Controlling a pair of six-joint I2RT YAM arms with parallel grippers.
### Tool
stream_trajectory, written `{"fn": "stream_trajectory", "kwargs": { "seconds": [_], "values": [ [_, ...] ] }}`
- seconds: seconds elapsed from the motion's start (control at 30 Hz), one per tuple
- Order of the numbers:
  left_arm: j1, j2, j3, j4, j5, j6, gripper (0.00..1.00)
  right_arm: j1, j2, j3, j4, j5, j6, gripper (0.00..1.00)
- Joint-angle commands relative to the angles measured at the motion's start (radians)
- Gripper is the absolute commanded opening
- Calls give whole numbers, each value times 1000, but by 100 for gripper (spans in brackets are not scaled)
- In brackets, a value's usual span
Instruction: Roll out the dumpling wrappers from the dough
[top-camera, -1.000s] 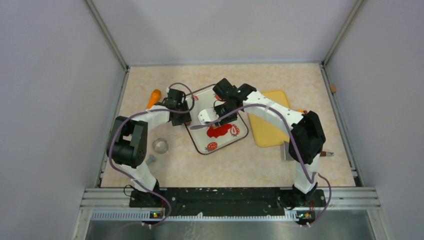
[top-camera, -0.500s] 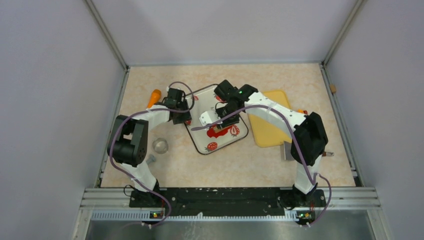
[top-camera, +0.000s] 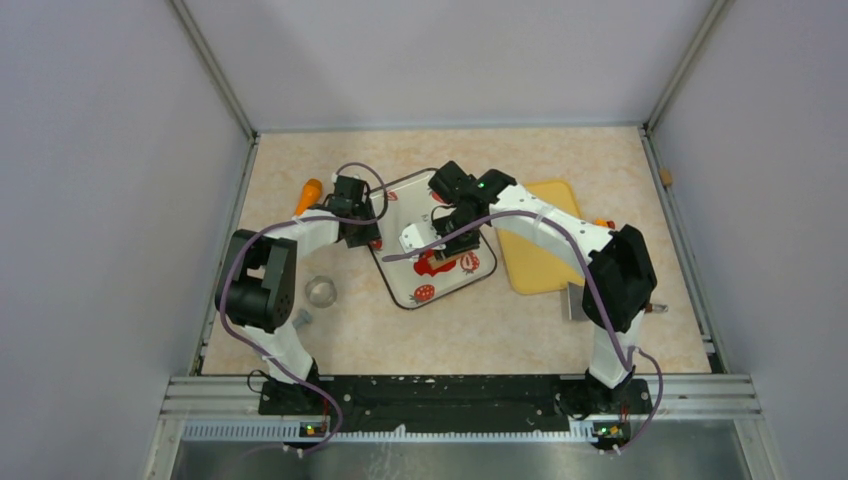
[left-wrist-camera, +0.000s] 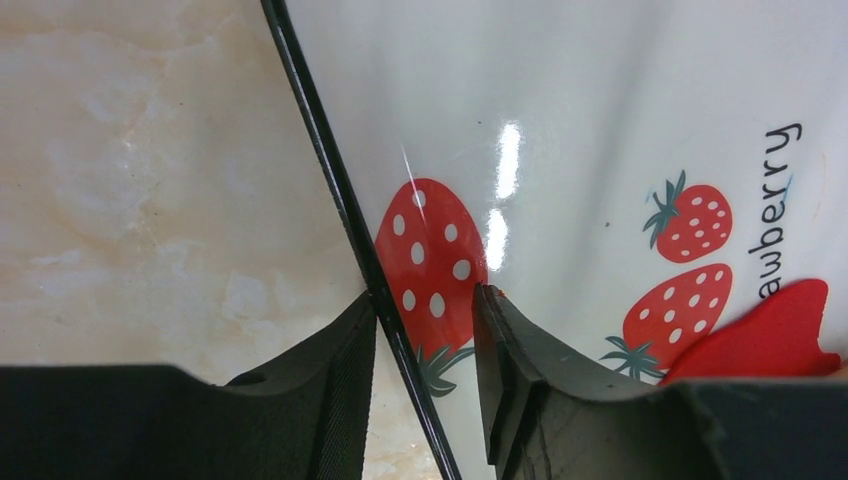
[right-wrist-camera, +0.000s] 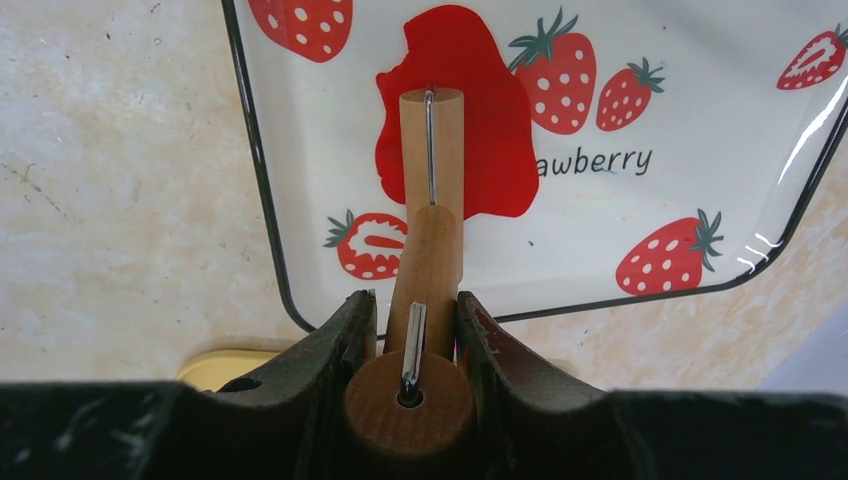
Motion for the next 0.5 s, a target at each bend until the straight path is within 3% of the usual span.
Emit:
{"fn": "stream_trajectory", "kwargs": {
  "seconds": [0.0, 0.17, 0.3, 0.4, 0.47],
  "values": [
    [3, 33, -1, 8, 11, -12, 42, 34, 57, -82, -296, -124, 58, 0],
    [3, 36, -2, 11, 11, -11, 35, 34, 55, -89, -316, -128, 58, 0],
    [3, 36, -6, 15, 10, -13, 19, 35, 49, -98, -320, -132, 66, 0],
    [3, 36, -14, 16, 5, -21, 1, 39, 45, -102, -322, -128, 77, 0],
    [3, 35, -19, 16, -5, -33, 0, 44, 43, -100, -326, -125, 86, 0]
  ]
}}
